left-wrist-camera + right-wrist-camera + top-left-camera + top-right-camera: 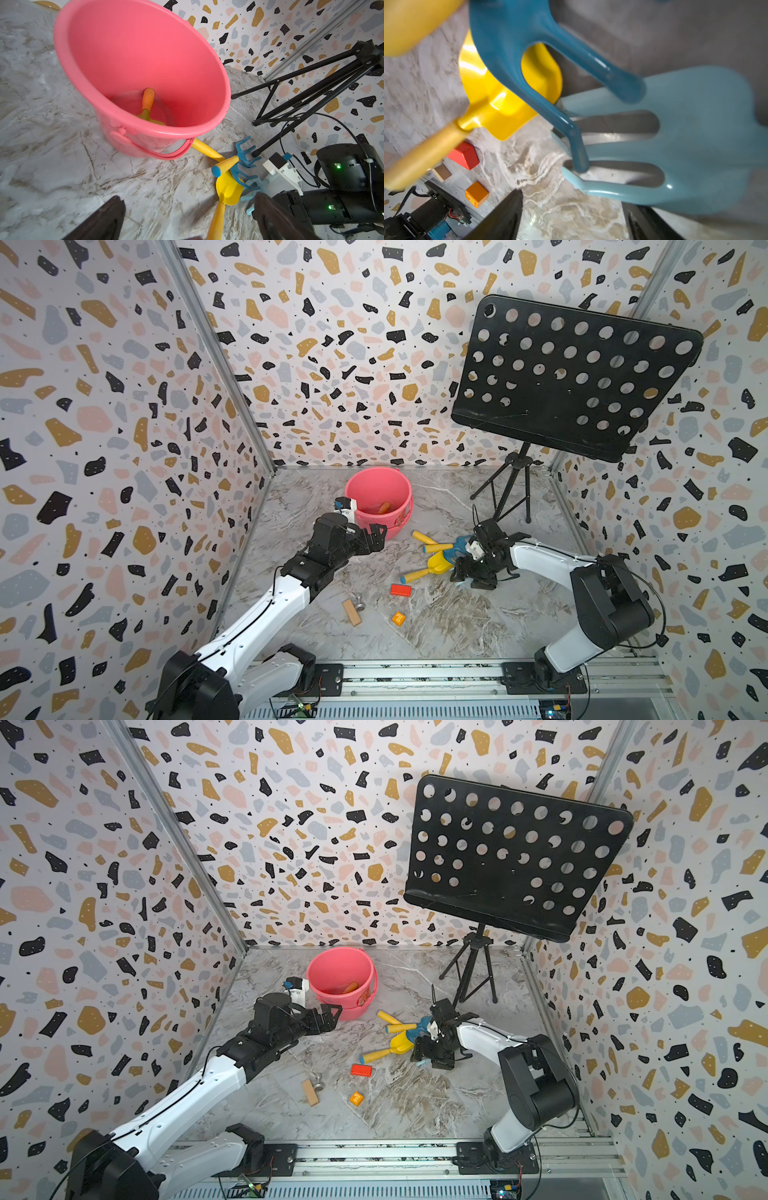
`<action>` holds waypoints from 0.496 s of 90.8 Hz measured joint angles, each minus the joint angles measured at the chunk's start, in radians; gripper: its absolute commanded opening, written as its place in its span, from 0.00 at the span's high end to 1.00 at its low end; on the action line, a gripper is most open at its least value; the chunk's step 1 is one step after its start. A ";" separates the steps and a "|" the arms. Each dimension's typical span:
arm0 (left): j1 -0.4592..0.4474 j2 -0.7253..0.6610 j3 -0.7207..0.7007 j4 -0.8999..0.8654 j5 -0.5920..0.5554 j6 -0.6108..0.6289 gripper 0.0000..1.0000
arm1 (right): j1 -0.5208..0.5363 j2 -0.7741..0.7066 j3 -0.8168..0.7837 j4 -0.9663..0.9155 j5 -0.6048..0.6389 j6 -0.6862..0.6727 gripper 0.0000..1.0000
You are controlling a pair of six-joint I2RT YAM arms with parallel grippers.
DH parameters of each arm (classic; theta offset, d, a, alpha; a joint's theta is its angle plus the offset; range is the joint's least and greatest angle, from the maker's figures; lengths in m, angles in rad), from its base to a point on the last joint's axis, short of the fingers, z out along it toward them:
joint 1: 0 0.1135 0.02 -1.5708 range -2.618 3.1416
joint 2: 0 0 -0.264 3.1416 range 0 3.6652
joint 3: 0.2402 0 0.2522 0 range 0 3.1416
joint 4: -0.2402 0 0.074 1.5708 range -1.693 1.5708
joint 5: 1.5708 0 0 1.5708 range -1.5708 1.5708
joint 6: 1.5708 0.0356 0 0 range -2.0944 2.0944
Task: Organize the gardening tools
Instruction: Pick up the gardening tool from the center of the board.
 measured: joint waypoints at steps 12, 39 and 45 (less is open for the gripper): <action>0.000 0.000 0.000 -0.008 -0.003 0.004 0.00 | -0.011 -0.024 0.069 -0.052 0.025 -0.067 0.19; 0.000 -0.001 0.000 -0.008 -0.009 0.011 0.01 | -0.150 -0.061 0.152 -0.110 0.095 -0.148 0.17; 0.000 -0.003 0.000 -0.008 -0.009 0.014 0.00 | -0.164 -0.034 0.161 -0.110 0.115 -0.161 0.16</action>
